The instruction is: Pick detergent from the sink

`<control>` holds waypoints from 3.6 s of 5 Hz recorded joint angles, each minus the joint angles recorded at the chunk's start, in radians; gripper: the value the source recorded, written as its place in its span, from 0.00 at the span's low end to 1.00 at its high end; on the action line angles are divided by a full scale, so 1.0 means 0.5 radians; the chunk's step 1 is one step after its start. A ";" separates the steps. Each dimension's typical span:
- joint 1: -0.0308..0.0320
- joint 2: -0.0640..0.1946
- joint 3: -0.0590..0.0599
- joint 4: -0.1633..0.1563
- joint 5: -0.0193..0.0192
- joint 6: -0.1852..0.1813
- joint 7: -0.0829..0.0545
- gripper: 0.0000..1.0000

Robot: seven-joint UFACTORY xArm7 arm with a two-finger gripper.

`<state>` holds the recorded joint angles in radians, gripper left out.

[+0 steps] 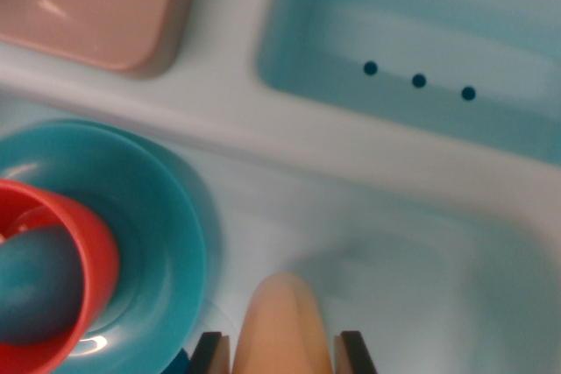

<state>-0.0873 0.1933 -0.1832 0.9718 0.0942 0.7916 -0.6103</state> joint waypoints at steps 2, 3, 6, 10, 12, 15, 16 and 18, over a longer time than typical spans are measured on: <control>0.001 -0.008 -0.001 0.031 -0.0027 0.038 0.003 1.00; 0.002 -0.017 -0.002 0.068 -0.0059 0.084 0.006 1.00; 0.004 -0.042 -0.005 0.169 -0.0147 0.210 0.015 1.00; 0.007 -0.072 -0.009 0.290 -0.0252 0.360 0.026 1.00; 0.008 -0.089 -0.012 0.358 -0.0311 0.445 0.032 1.00; 0.012 -0.126 -0.016 0.504 -0.0438 0.626 0.045 1.00; 0.013 -0.144 -0.019 0.576 -0.0501 0.716 0.052 1.00; 0.015 -0.163 -0.021 0.653 -0.0568 0.811 0.059 1.00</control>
<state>-0.0798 0.1119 -0.1938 1.2982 0.0659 1.1972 -0.5810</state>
